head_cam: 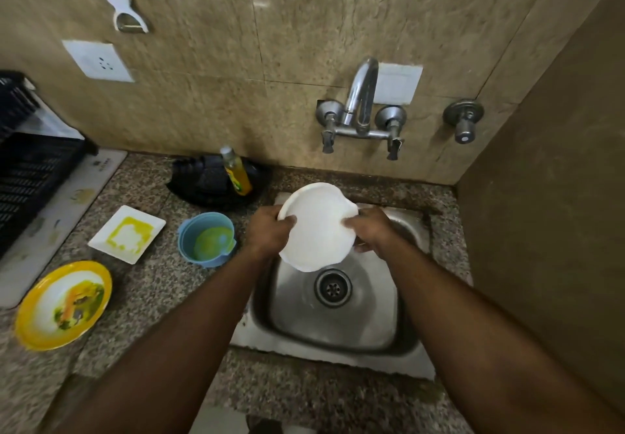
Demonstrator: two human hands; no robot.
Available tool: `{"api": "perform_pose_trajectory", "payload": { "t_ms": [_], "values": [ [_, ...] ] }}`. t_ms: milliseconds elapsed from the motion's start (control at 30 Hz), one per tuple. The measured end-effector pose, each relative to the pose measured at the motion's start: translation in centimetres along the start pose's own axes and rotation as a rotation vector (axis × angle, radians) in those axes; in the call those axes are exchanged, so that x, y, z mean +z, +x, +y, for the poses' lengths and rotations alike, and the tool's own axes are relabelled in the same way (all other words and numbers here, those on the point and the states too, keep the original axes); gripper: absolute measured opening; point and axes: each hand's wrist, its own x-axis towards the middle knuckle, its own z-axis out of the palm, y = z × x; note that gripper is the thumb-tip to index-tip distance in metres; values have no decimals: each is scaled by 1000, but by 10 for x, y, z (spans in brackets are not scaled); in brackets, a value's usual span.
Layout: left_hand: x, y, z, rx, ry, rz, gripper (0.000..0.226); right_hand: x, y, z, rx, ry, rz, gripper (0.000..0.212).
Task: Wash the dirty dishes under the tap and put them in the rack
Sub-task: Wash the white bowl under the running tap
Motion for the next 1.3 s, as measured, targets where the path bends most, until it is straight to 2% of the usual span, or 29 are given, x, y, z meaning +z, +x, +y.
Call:
{"api": "perform_pose_trajectory", "payload": {
  "t_ms": [100, 200, 367, 500, 633, 833, 933, 1100, 1300],
  "values": [
    [-12, -2, -6, 65, 15, -2, 25, -2, -5, 5, 86, 147, -210, 32],
    [-19, -3, -9, 130, 48, 4, 18, 0, -5, 0, 22, 134, -237, 28],
    [-27, 0, -12, 85, -79, -25, 17, 10, -14, -19, -146, 94, -53, 30],
    [-30, 9, -14, -137, -178, -100, 37, 11, -14, -22, -284, 59, 107, 29],
    [-29, 6, -12, -297, -448, -161, 31, 3, -20, -22, -446, -97, 227, 32],
    [-19, 4, 1, -350, -599, -124, 18, -7, -29, -19, -553, -140, 343, 38],
    [-18, 5, 10, -363, -607, -140, 20, -11, -31, -18, -603, -147, 406, 36],
    [-14, 12, 14, -360, -628, -144, 36, -16, -30, -16, -634, -122, 460, 36],
    [-11, 14, 17, -357, -644, -122, 31, -20, -31, -17, -646, -119, 470, 37]
  ]
}}
